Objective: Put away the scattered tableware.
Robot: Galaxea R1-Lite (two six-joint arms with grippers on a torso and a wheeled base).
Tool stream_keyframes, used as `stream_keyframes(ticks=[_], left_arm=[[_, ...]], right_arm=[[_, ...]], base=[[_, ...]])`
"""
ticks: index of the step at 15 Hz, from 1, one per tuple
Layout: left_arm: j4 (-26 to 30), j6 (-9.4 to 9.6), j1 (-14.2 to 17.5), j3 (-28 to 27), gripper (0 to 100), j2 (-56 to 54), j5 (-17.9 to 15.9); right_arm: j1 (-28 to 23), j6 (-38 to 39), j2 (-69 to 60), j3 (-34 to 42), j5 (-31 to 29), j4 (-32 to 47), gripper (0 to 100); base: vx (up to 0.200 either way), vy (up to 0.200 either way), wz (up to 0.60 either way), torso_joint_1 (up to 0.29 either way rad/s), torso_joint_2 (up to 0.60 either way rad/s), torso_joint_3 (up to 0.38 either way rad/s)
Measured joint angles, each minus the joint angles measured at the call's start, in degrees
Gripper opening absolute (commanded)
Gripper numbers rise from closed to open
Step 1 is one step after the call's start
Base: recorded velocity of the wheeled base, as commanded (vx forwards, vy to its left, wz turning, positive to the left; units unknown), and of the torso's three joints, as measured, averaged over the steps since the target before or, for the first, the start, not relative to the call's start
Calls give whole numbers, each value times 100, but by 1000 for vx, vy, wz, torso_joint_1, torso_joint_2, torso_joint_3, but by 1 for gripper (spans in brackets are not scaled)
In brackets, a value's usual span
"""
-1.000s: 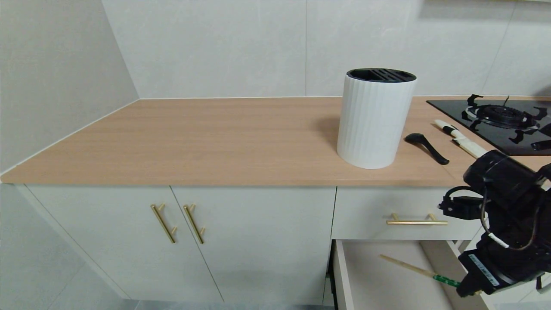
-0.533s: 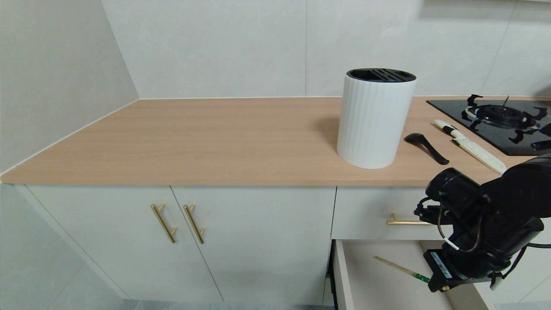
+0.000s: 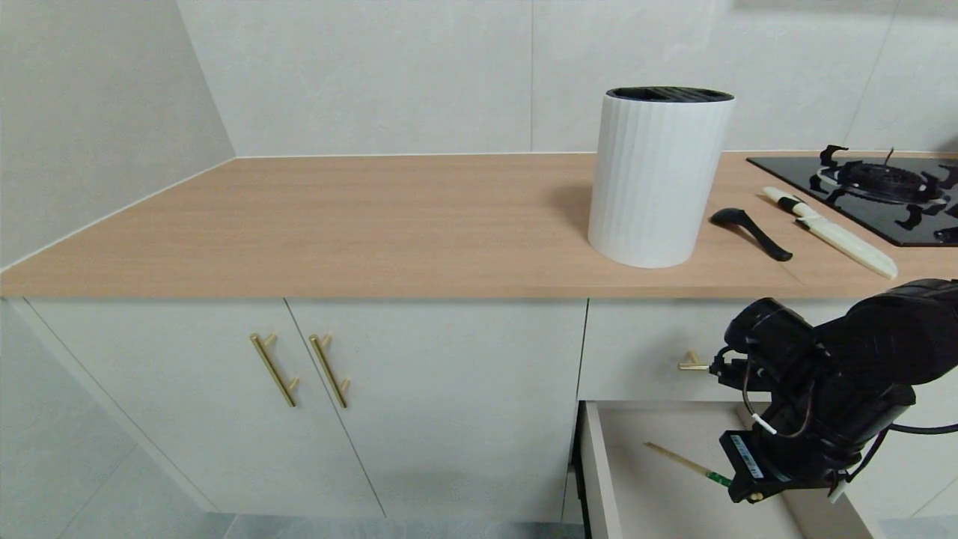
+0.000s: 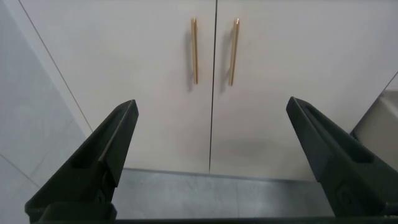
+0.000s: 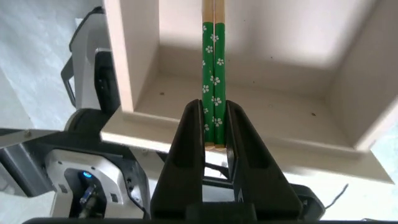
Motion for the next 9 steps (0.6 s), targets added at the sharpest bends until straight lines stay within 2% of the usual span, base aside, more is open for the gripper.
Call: stream_keyframes(ticks=[7,9], left_arm=[[7,0,0,0,100,0,2],[5,-1,0,0,100,0,0]], right_arm=[[0,82,-105,50,0,-129,0],[0,79,-130,79,-9,-215,0]], base=[[0,0,0,-123,452,329],[0,0,0,-37,215,156]])
